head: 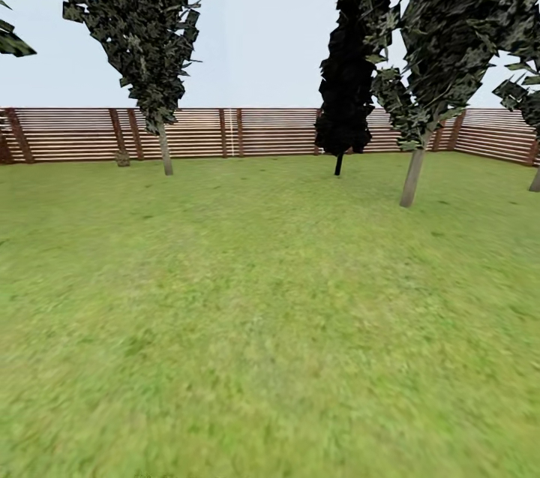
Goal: Take the three Easter eggs out of the wicker basket on the lawn in the garden, then place them on the lawn next to a single tree (choose any tree) so that all three eggs are next to the same tree and none are left in the basket.
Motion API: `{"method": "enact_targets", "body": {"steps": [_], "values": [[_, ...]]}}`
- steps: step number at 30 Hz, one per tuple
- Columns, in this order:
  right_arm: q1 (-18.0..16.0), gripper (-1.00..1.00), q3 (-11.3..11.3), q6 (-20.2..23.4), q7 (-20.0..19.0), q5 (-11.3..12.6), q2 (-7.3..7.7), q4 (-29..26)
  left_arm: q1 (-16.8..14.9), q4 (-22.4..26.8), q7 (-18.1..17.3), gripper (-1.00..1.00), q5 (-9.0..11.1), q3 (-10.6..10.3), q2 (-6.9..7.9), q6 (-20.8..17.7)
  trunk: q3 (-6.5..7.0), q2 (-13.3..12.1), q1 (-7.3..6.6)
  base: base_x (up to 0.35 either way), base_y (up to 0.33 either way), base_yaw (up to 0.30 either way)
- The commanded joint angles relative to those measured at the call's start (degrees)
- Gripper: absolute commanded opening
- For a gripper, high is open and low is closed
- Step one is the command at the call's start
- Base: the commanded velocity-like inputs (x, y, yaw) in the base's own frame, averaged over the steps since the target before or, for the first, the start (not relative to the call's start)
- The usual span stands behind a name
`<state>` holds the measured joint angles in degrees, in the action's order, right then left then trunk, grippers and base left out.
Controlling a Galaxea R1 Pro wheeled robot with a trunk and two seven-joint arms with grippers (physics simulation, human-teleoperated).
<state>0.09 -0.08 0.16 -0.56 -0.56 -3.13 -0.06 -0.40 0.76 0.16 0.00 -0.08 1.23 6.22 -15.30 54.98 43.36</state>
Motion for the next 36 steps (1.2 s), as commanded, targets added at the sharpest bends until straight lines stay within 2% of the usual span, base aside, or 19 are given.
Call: {"method": "enact_targets", "body": {"steps": [1, 36], "values": [[0.0, 1.0, 0.0, 0.0, -0.1, -0.1, 0.02, 0.0, 0.0, -0.1, 0.0, 1.0, 0.0, 0.0, 0.0, 0.2, 0.1, -0.4, -0.22, 0.0, 0.0, 0.267], [0.0, 1.0, -0.1, 0.0, -0.1, -0.1, 0.06, 0.0, 0.0, 0.0, 0.0, 1.0, -0.2, 0.0, 0.0, 0.2, 5.43, -14.4, -7.91, 0.0, 0.0, 0.272]]}}
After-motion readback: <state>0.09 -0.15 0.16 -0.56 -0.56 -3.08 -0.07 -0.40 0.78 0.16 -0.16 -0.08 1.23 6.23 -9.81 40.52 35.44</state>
